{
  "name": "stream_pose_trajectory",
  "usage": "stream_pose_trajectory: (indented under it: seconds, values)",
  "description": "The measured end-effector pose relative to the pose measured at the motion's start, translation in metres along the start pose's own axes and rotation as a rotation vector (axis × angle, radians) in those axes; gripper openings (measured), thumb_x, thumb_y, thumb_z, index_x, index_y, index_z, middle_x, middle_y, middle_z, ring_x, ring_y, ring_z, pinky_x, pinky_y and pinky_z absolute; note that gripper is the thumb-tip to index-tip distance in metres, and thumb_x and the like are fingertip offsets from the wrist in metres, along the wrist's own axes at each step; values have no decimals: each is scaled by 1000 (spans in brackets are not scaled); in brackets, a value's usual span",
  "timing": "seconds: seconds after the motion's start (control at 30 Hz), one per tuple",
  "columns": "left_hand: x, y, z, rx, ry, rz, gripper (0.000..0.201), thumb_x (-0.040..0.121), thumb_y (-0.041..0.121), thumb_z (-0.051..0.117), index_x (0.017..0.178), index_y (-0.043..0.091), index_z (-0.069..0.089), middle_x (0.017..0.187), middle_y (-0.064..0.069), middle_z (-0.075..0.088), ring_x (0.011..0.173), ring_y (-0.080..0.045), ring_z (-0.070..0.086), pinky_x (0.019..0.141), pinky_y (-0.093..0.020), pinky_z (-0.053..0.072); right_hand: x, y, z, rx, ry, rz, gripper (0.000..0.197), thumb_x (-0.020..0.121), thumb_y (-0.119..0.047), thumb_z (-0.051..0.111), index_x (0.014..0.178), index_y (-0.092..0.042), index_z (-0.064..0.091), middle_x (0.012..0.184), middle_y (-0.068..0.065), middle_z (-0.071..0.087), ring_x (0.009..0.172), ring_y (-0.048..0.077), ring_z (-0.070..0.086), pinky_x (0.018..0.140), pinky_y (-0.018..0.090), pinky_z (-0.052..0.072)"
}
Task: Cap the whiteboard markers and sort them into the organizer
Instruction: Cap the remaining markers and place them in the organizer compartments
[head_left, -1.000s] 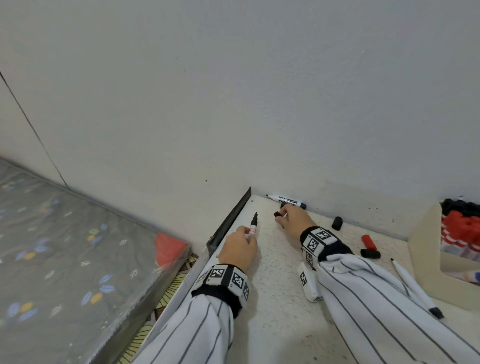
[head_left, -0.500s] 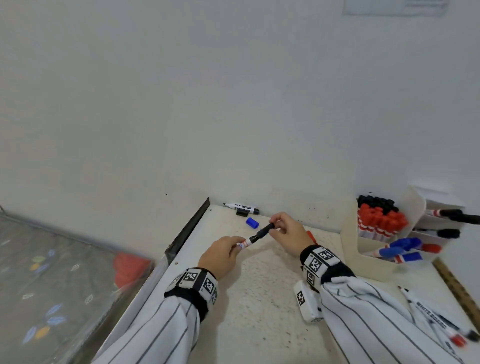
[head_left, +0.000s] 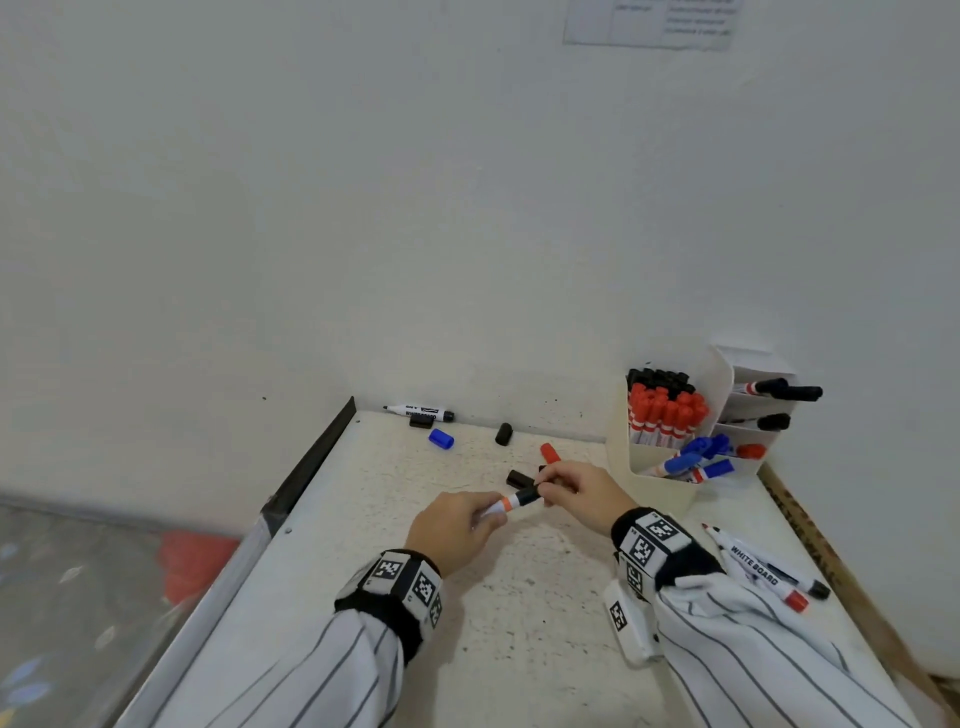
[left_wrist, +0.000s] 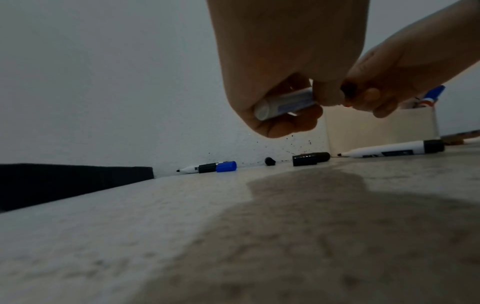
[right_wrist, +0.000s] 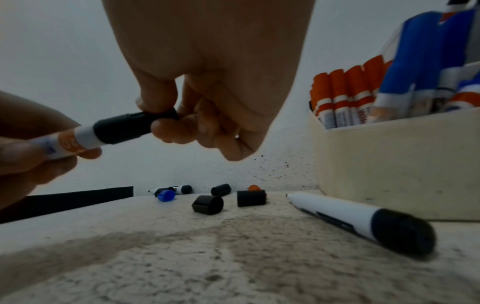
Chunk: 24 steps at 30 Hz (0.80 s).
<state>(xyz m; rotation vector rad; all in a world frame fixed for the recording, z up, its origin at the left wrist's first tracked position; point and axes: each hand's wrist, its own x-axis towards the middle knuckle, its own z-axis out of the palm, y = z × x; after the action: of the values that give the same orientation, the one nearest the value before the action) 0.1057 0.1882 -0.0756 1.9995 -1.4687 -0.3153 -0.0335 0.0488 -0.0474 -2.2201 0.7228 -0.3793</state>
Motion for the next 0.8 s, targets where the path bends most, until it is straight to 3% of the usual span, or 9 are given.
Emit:
stream_pose_trajectory:
  seconds: [0.13,0.23,0.33,0.47,0.6,0.7,0.8]
  values:
    - [1,3,7,40,-32,8,29,95,31,47,120,25,59,82,2,58,74,-14,50,63,-24,36,-3,5,-3,-58,-49,-11,13,88,-12,57,89,-23,64,70,-11,54,68,3,48,64,12,35]
    - [3,2,10,123,-35,50,31,95,32,46,123,26,58,87,-1,61,76,-14,49,63,-24,35,-6,5,-3,-157,-107,15,29,95,-20,47,68,-28,54,61,-8,48,59,5,44,58,15,33]
    - [3,0,8,209,-35,87,30,95,34,46,122,29,57,88,3,60,77,-12,48,63,-23,33,-10,3,-3,-208,-132,38,35,97,-27,41,64,-24,51,59,-7,43,55,4,38,55,16,29]
    - [3,-3,11,-17,-115,64,20,94,30,50,102,23,67,63,6,47,60,-10,42,57,-25,31,-9,3,-3,-253,-164,-53,20,95,-21,48,86,-14,64,61,-11,44,56,0,38,54,12,31]
    - [4,-8,11,-114,-175,62,16,93,30,51,82,29,62,60,4,48,57,-11,41,61,-28,34,-9,8,-1,-241,-164,-81,14,89,-22,58,97,-14,67,64,-13,50,58,0,42,57,12,32]
    - [5,-7,11,-53,-144,50,16,91,34,53,95,32,68,68,3,57,62,-11,46,63,-28,38,-10,10,-1,-242,-191,-45,19,92,-25,53,91,-14,68,60,-11,48,55,3,41,55,17,32]
    - [6,0,14,-18,-118,51,22,89,37,57,108,33,68,74,4,61,65,-9,47,64,-26,39,-13,12,-6,-254,-212,5,26,95,-29,46,75,-21,61,59,-7,46,55,6,40,56,20,32]
